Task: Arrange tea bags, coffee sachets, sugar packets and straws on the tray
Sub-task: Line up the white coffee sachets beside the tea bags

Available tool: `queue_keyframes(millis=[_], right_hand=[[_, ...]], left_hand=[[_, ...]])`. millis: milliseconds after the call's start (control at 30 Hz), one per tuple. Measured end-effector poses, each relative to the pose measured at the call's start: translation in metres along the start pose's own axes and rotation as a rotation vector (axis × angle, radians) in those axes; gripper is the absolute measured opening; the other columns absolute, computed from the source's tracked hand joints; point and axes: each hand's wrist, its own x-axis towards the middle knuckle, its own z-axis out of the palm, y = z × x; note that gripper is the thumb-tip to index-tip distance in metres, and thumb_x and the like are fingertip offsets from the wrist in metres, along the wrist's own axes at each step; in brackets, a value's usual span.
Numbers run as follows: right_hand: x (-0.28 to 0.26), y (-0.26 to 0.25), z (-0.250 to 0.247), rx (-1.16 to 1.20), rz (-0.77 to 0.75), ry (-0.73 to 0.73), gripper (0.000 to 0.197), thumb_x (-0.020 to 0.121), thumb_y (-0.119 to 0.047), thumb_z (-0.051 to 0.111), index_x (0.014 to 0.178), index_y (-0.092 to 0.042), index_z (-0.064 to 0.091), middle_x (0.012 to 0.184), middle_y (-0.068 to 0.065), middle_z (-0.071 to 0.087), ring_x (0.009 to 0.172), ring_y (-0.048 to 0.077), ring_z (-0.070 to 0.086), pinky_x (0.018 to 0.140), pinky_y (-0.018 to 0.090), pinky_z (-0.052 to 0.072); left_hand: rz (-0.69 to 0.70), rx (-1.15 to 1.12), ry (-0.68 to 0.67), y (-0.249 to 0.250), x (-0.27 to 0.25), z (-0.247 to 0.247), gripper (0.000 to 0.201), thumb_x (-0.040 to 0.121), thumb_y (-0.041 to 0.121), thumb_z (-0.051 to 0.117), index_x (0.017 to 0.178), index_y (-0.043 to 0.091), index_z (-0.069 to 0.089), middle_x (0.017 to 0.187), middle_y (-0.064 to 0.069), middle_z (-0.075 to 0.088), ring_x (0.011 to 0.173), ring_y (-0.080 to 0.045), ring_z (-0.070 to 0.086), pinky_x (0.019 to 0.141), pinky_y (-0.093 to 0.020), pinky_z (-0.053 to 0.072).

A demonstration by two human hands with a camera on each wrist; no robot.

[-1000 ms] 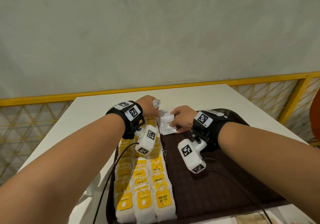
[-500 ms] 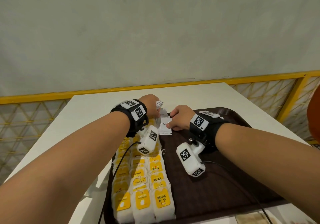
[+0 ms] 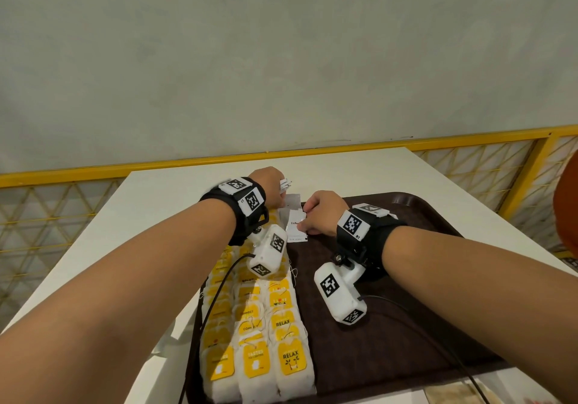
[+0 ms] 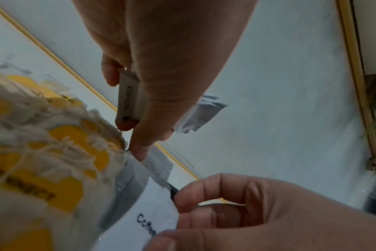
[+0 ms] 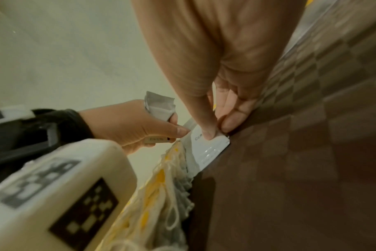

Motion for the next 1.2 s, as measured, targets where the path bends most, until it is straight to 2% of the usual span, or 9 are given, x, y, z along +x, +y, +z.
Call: queue_keyframes(millis=[100,233,367,533,667,800,933,1067,1200], right_hand=[[0.000,-0.001,0.001,-0.037,-0.018,0.006,0.030,0.065,-0.008,0.083,0.074,-0.019,0.056,0.088,0.007,0.066,0.088,0.028,0.068,0.080,0.044,0.058],[0.000,0.000,0.000,-0.092,-0.045,0.011,0.030,0.070,-0.009,0.080,0.074,-0.021,0.052,0.097,0.008,0.065,0.092,0.027,0.066,0.084,0.042,0.056],[0.001,0.001,-0.001,-0.114,-0.063,0.003,0.028,0.072,-0.010,0.080,0.075,-0.019,0.053,0.094,0.006,0.063,0.093,0.026,0.066,0.085,0.041,0.056],[0.002,0.004,-0.002,-0.112,-0.061,0.011,0.027,0.072,-0.012,0.080,0.090,-0.015,0.059,0.094,0.003,0.062,0.091,0.024,0.065,0.084,0.037,0.056],[0.003,0.003,-0.001,-0.063,-0.052,0.024,0.029,0.069,-0.011,0.082,0.084,-0.018,0.058,0.092,0.004,0.065,0.087,0.023,0.066,0.081,0.041,0.057],[0.004,0.002,-0.002,-0.020,-0.047,0.018,0.030,0.068,-0.009,0.083,0.081,-0.018,0.057,0.090,0.006,0.066,0.085,0.024,0.067,0.080,0.043,0.058],[0.004,0.003,-0.002,0.015,-0.047,0.029,0.030,0.065,-0.010,0.084,0.081,-0.016,0.059,0.086,0.008,0.066,0.081,0.026,0.069,0.076,0.043,0.059],[0.001,0.004,-0.006,0.125,-0.022,0.027,0.028,0.068,0.001,0.081,0.080,-0.010,0.059,0.082,0.014,0.066,0.073,0.031,0.070,0.073,0.043,0.060],[0.002,0.005,-0.011,0.128,-0.023,0.068,0.022,0.072,-0.005,0.080,0.082,-0.011,0.061,0.086,0.013,0.068,0.081,0.030,0.071,0.080,0.041,0.059]], left_hand=[[-0.007,0.040,-0.023,0.002,0.001,-0.001,0.008,0.085,0.016,0.062,0.083,0.013,0.054,0.073,0.000,0.050,0.077,-0.021,0.051,0.064,-0.027,0.041],[-0.013,0.103,-0.063,0.005,0.002,-0.001,0.014,0.086,0.018,0.063,0.096,0.008,0.061,0.098,-0.008,0.061,0.083,-0.020,0.053,0.073,-0.029,0.046],[0.001,0.120,-0.074,0.009,0.000,-0.002,0.032,0.092,0.021,0.058,0.118,0.003,0.060,0.120,-0.010,0.061,0.108,-0.024,0.058,0.089,-0.028,0.046],[-0.041,0.030,-0.037,0.003,0.003,-0.004,0.013,0.084,0.017,0.064,0.092,0.012,0.055,0.093,-0.006,0.057,0.082,-0.021,0.053,0.068,-0.028,0.043],[-0.062,-0.046,-0.007,0.002,0.004,-0.006,0.018,0.082,0.016,0.068,0.076,0.016,0.051,0.085,-0.003,0.056,0.078,-0.020,0.052,0.063,-0.026,0.041],[-0.066,-0.083,0.008,0.002,0.004,-0.005,0.020,0.081,0.017,0.072,0.079,0.016,0.052,0.088,-0.004,0.057,0.079,-0.020,0.052,0.066,-0.028,0.041],[-0.067,-0.150,0.030,-0.002,0.000,-0.010,0.023,0.080,0.019,0.074,0.095,0.010,0.060,0.100,-0.008,0.062,0.090,-0.025,0.058,0.075,-0.032,0.045],[-0.080,-0.204,0.048,-0.012,-0.004,-0.014,0.028,0.080,0.019,0.075,0.070,0.018,0.048,0.088,-0.005,0.058,0.079,-0.021,0.053,0.068,-0.029,0.040],[-0.114,-0.260,0.048,-0.021,-0.008,-0.015,0.029,0.079,0.019,0.075,0.069,0.018,0.048,0.086,-0.004,0.058,0.078,-0.020,0.052,0.069,-0.029,0.040]])
